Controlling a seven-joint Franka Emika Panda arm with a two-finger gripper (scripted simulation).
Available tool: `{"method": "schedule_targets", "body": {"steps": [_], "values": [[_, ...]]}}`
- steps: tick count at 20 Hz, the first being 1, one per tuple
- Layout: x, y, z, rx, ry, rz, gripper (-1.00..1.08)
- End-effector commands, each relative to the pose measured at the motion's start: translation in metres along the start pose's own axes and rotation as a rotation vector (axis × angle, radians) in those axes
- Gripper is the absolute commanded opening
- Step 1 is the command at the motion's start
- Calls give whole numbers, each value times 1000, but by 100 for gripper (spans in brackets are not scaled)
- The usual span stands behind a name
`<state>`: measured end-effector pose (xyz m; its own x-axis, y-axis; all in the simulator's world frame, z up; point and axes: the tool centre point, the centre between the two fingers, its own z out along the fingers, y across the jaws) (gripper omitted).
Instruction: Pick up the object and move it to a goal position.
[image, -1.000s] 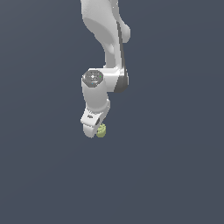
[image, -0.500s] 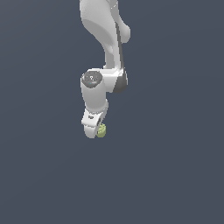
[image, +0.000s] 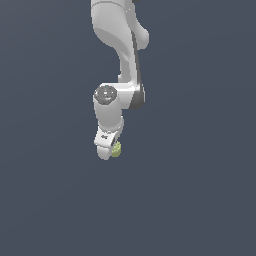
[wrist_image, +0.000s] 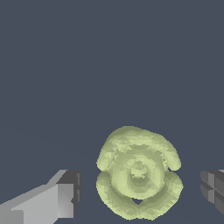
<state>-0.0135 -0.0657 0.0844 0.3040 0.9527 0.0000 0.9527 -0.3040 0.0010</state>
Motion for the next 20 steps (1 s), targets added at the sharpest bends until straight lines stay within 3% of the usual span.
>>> {"method": "schedule_targets", "body": {"steps": [1,9,10,20], "values": [[0,-1,13,1,0,-1,100],[0,0,34,1,0,-3,100],[0,0,34,1,0,-3,-100],[0,0,33,0,0,-3,-100]]}}
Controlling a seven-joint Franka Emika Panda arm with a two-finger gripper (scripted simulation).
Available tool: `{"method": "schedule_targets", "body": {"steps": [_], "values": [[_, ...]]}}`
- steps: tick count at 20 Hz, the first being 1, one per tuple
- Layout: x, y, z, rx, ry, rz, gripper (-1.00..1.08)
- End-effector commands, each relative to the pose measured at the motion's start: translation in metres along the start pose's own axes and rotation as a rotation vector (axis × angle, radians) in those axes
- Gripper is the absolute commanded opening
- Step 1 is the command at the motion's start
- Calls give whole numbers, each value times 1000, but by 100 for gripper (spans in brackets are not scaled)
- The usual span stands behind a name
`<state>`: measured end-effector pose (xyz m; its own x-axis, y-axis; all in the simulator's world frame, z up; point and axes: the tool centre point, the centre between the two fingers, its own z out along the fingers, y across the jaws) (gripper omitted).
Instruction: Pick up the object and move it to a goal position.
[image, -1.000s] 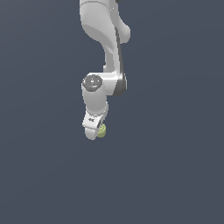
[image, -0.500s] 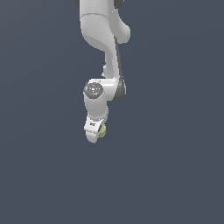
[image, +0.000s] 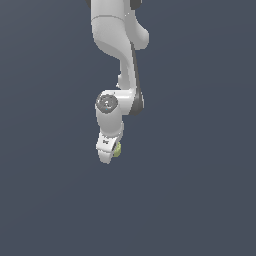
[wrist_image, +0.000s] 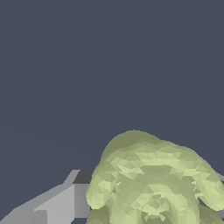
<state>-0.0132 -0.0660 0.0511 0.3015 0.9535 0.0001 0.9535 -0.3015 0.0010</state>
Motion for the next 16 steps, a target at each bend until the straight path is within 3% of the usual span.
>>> {"method": "schedule_targets", "body": {"steps": [1,16], "values": [[0,0,0,0,0,0,-100],[-33,-25,-49,0,-1,0,-100]]}}
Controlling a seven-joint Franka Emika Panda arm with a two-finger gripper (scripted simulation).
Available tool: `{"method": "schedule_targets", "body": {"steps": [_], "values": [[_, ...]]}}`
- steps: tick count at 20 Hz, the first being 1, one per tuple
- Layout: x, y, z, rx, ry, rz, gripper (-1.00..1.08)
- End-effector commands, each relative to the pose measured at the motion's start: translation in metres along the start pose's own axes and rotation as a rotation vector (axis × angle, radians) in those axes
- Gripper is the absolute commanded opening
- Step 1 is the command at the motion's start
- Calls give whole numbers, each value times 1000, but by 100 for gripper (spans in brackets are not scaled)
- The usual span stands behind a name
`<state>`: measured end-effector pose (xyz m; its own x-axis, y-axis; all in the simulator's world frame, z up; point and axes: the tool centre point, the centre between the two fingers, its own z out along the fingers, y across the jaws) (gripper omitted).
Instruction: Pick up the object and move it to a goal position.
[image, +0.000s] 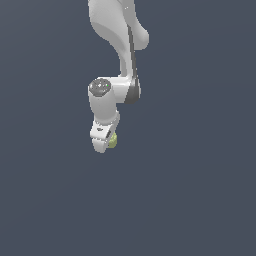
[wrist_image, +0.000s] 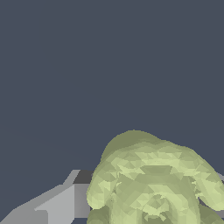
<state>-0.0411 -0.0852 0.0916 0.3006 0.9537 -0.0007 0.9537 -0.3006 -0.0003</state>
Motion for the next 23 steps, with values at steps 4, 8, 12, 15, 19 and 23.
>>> {"method": "schedule_targets", "body": {"steps": [4,8,12,15,19,23], "values": [[-24,-17,-36,-1,0,0,-100],[-39,-28,-59,-1,0,0,-100],[-50,-35,-77,0,1,0,-100],[-55,-39,-86,0,1,0,-100],[-59,-41,-92,0,1,0,-100],[-60,-40,-93,0,1,0,-100]]}}
